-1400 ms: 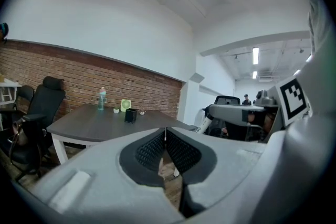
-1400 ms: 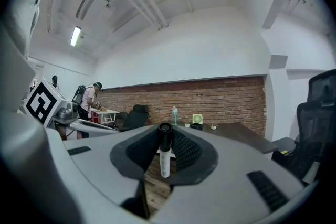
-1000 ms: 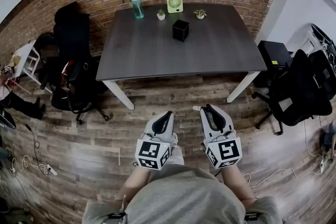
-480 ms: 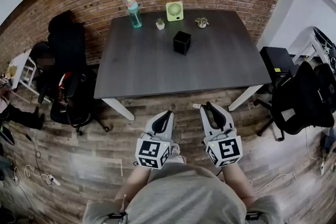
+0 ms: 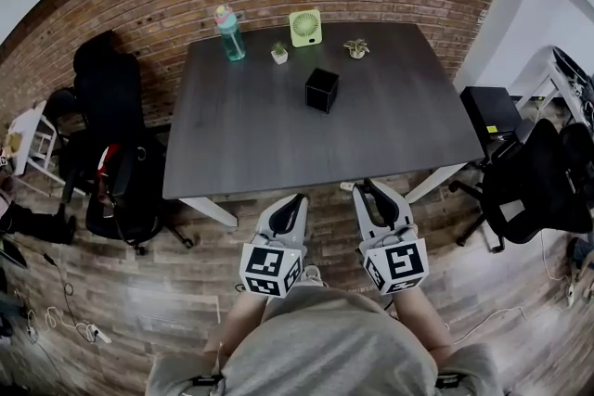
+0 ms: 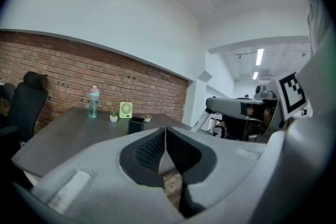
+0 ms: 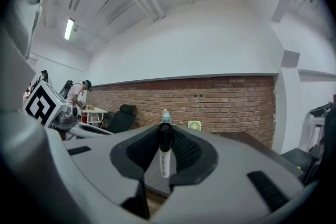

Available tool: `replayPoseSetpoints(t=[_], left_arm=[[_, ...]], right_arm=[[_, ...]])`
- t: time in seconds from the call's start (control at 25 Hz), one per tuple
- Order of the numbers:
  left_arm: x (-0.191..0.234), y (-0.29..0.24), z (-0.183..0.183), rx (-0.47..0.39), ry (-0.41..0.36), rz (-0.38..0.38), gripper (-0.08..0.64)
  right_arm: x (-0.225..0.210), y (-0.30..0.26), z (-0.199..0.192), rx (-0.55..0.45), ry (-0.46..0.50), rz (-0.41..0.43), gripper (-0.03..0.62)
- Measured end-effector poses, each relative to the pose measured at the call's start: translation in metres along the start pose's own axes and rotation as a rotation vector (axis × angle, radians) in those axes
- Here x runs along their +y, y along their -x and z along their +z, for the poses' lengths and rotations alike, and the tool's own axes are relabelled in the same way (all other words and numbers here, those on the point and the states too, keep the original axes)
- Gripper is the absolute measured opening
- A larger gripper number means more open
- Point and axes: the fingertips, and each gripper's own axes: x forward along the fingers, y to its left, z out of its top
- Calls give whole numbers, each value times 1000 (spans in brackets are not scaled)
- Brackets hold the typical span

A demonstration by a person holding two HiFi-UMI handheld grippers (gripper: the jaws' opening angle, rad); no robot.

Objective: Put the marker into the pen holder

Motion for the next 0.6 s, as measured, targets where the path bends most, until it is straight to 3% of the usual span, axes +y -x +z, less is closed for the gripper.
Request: replayPoseSetpoints(t=[0.6], left_arm=[[54,-50,11,1,-1,-12,21]], right_arm=[[-17,-73,0,-5,3,-20,74]])
